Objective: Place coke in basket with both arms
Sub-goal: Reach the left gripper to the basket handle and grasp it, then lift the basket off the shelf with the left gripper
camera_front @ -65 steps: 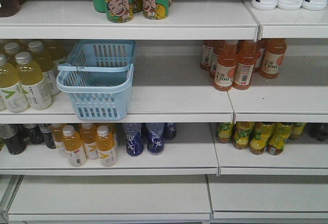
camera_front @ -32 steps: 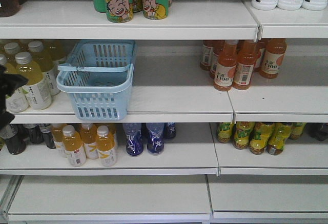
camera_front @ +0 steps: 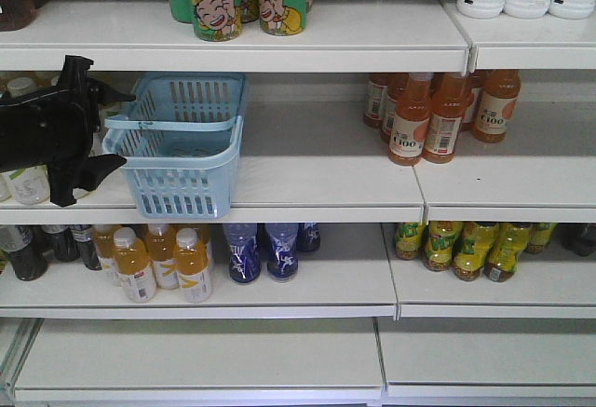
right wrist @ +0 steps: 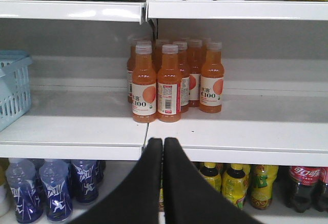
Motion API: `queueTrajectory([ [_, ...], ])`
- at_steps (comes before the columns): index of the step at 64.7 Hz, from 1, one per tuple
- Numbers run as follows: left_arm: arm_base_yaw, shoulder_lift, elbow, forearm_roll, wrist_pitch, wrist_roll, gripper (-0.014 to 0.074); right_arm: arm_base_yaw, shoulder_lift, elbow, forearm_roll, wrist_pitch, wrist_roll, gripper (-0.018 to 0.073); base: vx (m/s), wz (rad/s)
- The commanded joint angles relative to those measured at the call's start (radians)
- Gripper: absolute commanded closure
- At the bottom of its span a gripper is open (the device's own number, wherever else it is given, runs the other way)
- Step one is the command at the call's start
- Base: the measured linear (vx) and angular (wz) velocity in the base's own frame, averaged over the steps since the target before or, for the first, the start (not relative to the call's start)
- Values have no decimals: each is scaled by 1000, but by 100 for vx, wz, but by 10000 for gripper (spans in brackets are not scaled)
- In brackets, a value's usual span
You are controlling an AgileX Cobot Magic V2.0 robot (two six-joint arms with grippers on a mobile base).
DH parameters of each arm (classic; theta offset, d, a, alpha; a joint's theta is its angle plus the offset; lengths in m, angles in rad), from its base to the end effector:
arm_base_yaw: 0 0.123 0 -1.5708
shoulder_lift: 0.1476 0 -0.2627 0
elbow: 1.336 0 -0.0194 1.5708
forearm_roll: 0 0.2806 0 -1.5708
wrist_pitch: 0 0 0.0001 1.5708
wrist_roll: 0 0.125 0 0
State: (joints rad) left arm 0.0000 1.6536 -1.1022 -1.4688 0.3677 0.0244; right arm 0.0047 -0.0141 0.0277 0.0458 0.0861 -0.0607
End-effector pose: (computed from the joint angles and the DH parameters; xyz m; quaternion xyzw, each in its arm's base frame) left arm 0.4218 -0.0448 0.2142 -0.4877 0.6982 -0.4472 0.2735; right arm 0.1430 0.0012 0.1963 -0.0084 0.7114 -0.0022 0.7027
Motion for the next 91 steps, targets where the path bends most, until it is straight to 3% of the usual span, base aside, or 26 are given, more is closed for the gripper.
queueTrajectory([
  [1, -3, 10, -56, -110, 5, 56, 11, -5, -15, 11, -7, -71, -4, 569, 0, 0],
  [15, -3, 106, -103, -314, 41, 175, 11, -5, -15, 11, -7, -71, -4, 569, 0, 0],
  [23, -3, 152, -149, -315, 70, 213, 11, -5, -15, 11, -7, -71, -4, 569, 0, 0],
  [51, -8, 294, -324, -315, 99, 220, 34, -5, -15, 11, -7, -71, -4, 569, 0, 0],
  [58, -21, 336, -375, -315, 132, 221, 99, -5, -15, 11, -7, -71, -4, 569, 0, 0],
  [65, -34, 375, -424, -315, 172, 229, 223, -5, -15, 11, -7, -71, -4, 569, 0, 0],
  [79, -30, 398, -451, -311, 242, 249, 605, -5, -15, 11, -7, -71, -4, 569, 0, 0],
  [91, -11, 397, -451, -310, 369, 363, 604, -5, -15, 11, -7, -71, -4, 569, 0, 0],
])
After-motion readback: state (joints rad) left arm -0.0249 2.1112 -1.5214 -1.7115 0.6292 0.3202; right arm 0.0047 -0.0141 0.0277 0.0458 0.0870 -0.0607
